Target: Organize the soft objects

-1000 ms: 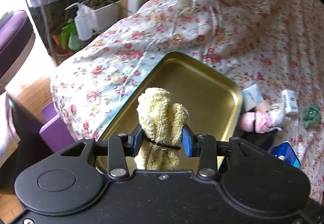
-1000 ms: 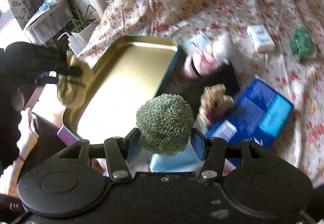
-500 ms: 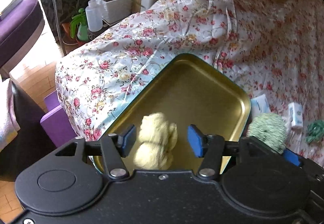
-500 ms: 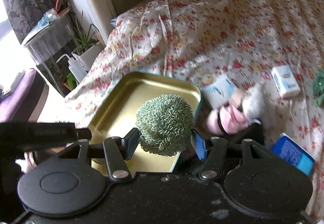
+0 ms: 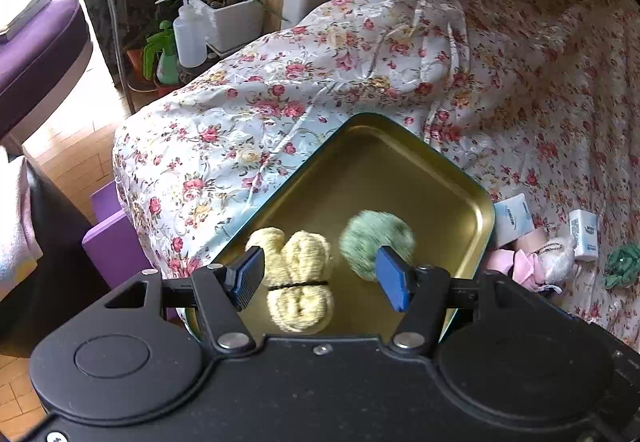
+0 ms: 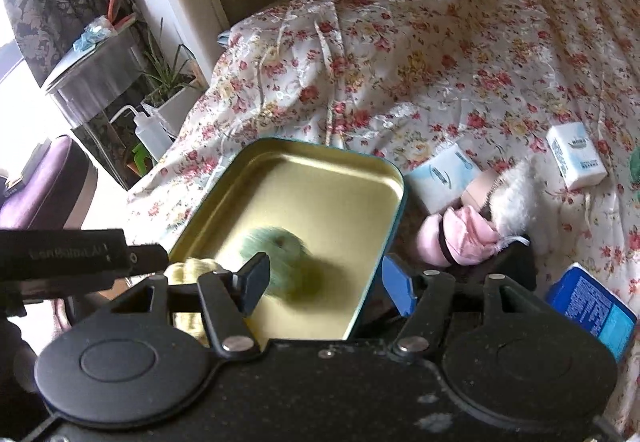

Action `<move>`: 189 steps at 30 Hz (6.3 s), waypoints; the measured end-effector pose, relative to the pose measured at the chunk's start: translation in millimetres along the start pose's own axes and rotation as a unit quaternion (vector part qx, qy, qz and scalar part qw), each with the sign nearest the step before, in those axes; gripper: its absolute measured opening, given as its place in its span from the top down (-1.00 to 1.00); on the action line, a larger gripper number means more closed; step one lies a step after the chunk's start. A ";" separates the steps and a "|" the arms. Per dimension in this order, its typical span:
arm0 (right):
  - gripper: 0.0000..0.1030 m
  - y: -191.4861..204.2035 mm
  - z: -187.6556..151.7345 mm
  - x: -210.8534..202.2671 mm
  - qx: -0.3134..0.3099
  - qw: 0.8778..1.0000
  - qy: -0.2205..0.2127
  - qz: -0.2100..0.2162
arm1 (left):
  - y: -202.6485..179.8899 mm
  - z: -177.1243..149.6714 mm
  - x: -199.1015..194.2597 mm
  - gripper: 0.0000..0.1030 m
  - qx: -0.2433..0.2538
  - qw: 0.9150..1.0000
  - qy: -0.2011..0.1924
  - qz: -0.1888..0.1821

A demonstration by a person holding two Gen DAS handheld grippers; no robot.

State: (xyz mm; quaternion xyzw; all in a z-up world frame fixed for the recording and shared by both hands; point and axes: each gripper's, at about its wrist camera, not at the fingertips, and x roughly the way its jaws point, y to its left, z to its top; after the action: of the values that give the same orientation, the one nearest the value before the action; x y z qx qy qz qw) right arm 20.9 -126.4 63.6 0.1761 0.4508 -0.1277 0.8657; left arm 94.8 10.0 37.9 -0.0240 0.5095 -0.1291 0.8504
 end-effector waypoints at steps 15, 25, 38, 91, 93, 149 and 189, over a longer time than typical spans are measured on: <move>-0.29 -49.8 -18.0 -28.6 0.030 0.999 -0.011 -0.036 | -14.6 -3.7 -1.8 -0.15 0.032 0.999 -0.003 -0.003; -0.31 -106.2 -31.6 -41.5 0.070 0.994 -0.013 -0.088 | -34.5 -10.9 -1.4 -0.15 0.065 0.998 -0.003 -0.009; -0.36 -148.4 -51.7 -51.2 0.068 0.993 -0.003 -0.100 | -61.0 -22.3 5.2 -0.15 0.109 0.994 0.008 -0.007; 0.00 -121.4 -37.1 -19.4 -0.072 0.997 0.000 -0.007 | -103.6 -88.6 -18.1 -0.15 0.216 0.970 0.060 -0.097; 0.00 -129.9 -34.4 -28.3 -0.051 0.999 -0.018 -0.003 | -108.4 -94.3 -16.5 -0.15 0.226 0.966 0.068 -0.103; 0.00 -172.0 -29.6 -77.5 0.039 0.991 -0.124 0.002 | -152.7 -194.0 -8.4 -0.26 0.352 0.920 0.054 -0.163; 0.00 -176.5 -29.3 -70.8 0.041 0.993 -0.109 0.007 | -143.5 -175.1 61.9 -0.39 0.248 0.962 0.105 -0.033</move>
State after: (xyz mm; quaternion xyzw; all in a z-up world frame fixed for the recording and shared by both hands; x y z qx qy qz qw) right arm -107.5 -269.4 73.0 0.1994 0.3465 -0.1586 0.9028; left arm -58.3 -127.8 -74.6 0.1847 0.5471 -0.2814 0.7664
